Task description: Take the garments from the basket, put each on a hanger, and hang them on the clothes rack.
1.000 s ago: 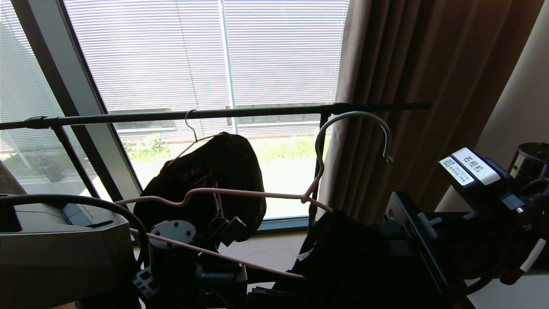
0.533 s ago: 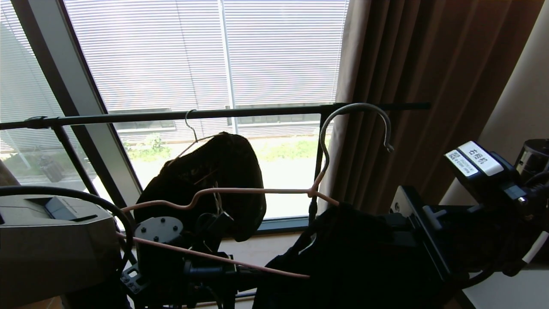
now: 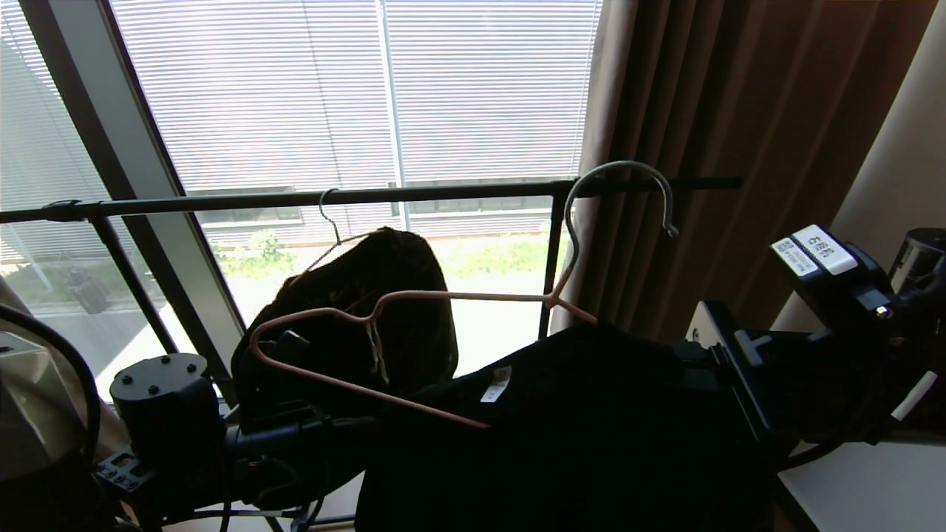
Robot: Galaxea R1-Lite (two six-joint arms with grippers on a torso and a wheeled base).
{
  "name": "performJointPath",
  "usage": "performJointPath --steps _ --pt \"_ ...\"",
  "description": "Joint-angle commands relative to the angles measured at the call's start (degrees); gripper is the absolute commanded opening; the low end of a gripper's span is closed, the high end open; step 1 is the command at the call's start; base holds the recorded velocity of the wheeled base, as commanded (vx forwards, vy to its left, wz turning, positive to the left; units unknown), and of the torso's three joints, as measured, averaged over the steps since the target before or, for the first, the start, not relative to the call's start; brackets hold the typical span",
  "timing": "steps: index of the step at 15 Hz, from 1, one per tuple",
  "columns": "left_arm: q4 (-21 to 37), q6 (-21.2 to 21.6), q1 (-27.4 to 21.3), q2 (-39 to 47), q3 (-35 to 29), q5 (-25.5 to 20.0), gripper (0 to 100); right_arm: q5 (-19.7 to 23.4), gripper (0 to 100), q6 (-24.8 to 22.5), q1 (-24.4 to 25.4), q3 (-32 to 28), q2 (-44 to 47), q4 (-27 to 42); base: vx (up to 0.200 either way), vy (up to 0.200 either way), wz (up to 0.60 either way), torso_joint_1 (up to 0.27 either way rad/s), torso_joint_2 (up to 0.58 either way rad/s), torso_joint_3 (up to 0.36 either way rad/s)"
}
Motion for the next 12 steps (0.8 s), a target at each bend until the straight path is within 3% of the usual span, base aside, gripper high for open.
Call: performJointPath --steps 1,12 --pt "0.1 0.0 3.0 -3.7 0.5 0.0 0 0.1 0 -1.2 -1.6 -0.2 1.9 0.0 0.000 0.000 0.00 0.000 0.00 0.000" --pt "0.4 0.0 10.1 -8.1 1.1 -0.1 0 0.2 0 -14.0 -9.7 -0.3 7.4 0.2 0.000 0.000 0.00 0.000 0.00 0.000"
